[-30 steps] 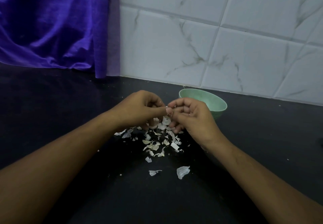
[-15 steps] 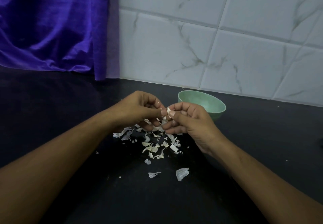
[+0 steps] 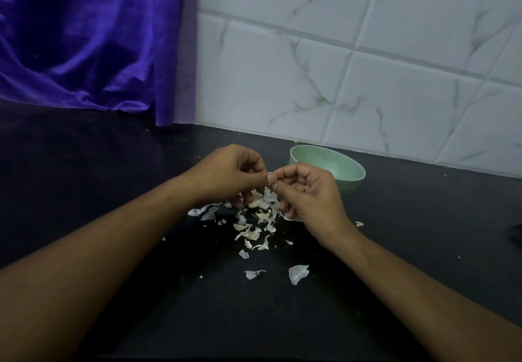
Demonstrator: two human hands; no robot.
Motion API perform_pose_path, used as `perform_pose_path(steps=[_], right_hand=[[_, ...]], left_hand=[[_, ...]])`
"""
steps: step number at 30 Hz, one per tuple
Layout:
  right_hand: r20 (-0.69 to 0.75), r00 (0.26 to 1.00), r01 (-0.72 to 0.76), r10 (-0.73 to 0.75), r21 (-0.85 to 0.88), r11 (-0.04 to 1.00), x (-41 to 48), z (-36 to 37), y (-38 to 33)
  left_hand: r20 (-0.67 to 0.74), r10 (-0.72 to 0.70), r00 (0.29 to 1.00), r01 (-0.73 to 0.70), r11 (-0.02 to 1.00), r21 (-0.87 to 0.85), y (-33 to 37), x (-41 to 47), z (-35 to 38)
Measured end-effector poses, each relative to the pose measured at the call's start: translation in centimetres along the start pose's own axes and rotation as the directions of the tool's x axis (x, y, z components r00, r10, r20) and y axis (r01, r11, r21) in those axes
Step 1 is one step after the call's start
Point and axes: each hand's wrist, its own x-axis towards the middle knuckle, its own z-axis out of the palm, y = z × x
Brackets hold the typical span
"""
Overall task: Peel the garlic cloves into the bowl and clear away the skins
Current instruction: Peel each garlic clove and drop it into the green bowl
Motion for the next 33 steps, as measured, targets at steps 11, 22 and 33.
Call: perform_pose_path(steps=[11, 22, 33], right_hand=[[-0.053, 0.998, 0.019, -0.025, -0.125, 0.992, 0.2, 0.4, 0.6], [-0.042, 0.999, 0.010, -0.018, -0.172, 0.985, 0.0, 0.6, 0.4], [-0.038, 0.999, 0.014, -0.026, -0.296, 0.955, -0.2, 0.5, 0.2]], left_hand=[[-0.072, 0.051, 0.996, -0.046, 0.997, 0.067, -0.8, 0.2, -0.2], [-0.175, 0.286, 0.942, -0.147, 0.821, 0.552, -0.1, -1.0, 1.0], [-0.128, 0.436, 0.891, -0.152, 0.552, 0.820, 0.5, -1.2, 1.6]])
